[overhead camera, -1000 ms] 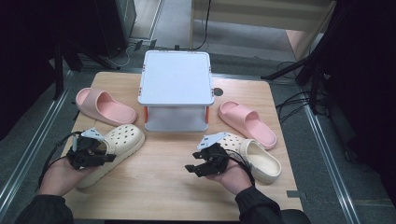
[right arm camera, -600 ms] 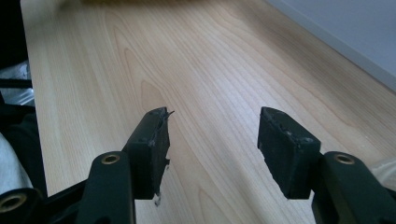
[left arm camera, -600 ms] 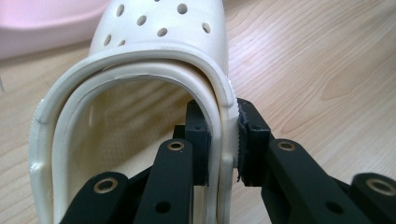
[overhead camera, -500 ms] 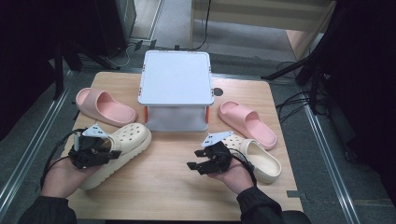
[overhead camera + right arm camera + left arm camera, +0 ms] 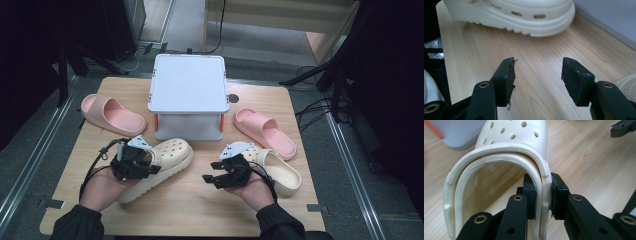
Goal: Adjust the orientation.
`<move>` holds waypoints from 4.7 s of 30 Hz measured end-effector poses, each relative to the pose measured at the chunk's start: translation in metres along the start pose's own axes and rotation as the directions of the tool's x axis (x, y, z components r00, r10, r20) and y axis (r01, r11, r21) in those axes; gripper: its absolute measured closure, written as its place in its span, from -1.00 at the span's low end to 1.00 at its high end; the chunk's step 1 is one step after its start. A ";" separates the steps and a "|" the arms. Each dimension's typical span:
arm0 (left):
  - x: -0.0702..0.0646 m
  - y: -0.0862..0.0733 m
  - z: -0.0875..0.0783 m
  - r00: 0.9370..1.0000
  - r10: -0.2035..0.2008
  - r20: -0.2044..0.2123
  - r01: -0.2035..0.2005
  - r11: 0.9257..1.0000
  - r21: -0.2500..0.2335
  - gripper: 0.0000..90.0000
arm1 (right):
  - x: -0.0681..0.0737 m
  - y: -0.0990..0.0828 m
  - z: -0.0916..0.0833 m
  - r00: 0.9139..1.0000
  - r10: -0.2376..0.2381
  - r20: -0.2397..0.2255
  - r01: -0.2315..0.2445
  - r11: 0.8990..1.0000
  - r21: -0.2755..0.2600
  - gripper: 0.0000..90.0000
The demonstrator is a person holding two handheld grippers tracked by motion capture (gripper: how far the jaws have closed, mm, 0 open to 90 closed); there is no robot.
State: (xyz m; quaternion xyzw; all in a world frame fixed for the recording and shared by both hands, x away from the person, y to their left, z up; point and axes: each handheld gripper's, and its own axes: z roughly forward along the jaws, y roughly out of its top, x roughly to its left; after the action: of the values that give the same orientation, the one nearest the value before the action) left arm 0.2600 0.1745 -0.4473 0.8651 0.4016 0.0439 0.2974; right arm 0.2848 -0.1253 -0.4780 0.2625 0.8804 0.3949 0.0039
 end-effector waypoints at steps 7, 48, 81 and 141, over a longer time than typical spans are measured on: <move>-0.016 0.008 0.021 0.999 0.031 0.022 -0.032 0.999 0.029 0.71 | 0.007 -0.004 -0.001 1.000 -0.027 0.002 0.027 0.999 -0.023 0.08; 0.063 -0.041 0.000 0.995 -0.101 -0.012 0.102 0.995 0.023 0.93 | 0.036 0.015 0.057 1.000 0.006 -0.015 -0.006 1.000 -0.012 1.00; 0.030 -0.040 0.019 0.991 -0.078 0.109 0.074 0.996 0.040 0.98 | 0.010 0.023 0.063 0.996 0.069 0.061 -0.068 0.998 -0.007 1.00; 0.060 -0.005 0.002 0.984 -0.054 0.167 0.063 0.997 -0.045 0.08 | -0.020 -0.027 -0.073 0.991 0.101 0.090 -0.096 0.994 -0.060 0.37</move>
State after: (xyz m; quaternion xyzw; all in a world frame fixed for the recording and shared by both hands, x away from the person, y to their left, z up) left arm 0.2976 0.2192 -0.4610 0.8459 0.3995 -0.0268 0.3525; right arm 0.2741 -0.2003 -0.4501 0.3234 0.8541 0.4062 0.0324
